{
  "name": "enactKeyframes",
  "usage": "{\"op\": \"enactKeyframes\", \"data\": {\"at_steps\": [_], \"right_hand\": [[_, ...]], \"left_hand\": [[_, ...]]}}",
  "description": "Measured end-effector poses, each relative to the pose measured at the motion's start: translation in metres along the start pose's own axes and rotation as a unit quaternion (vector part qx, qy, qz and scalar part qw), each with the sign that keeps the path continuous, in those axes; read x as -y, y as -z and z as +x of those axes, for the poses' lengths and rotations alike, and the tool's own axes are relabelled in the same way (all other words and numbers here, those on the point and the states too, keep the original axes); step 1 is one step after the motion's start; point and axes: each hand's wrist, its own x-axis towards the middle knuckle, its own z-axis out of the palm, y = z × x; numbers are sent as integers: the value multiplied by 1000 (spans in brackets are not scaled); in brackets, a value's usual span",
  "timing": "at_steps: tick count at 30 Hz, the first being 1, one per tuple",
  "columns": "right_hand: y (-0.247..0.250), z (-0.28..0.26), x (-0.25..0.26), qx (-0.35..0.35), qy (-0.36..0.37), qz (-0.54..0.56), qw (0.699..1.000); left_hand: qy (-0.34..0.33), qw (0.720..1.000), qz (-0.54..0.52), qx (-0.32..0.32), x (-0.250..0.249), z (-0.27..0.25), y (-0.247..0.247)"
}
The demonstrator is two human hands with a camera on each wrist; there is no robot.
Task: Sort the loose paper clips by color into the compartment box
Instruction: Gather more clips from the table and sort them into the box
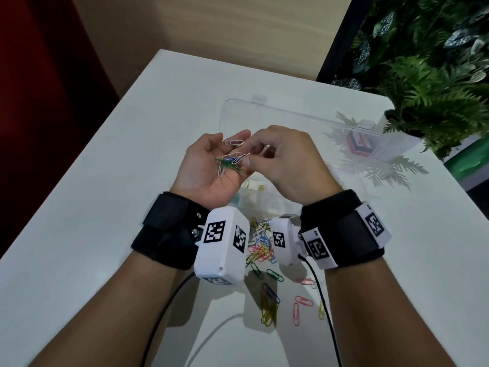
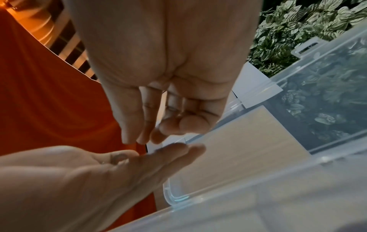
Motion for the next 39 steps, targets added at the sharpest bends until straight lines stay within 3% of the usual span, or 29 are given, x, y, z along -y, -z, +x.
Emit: {"op": "enactKeyframes", "data": {"at_steps": [8, 19, 25, 31, 39], "right_hand": [[-11, 1, -11, -8, -19, -40, 999], [-2, -4, -18, 11, -33, -15, 999], [5, -4, -26, -64, -49, 31, 996], [-4, -2, -24, -17, -30, -68, 997], [-3, -4, -21, -24, -43, -79, 996]], "left_hand": [[27, 1000, 3, 15, 3, 2, -3], [67, 996, 22, 45, 7, 1, -2], [77, 994, 72, 37, 11, 5, 2], [89, 992, 64, 57, 13, 2, 1], [95, 992, 69, 55, 12, 4, 2]]}}
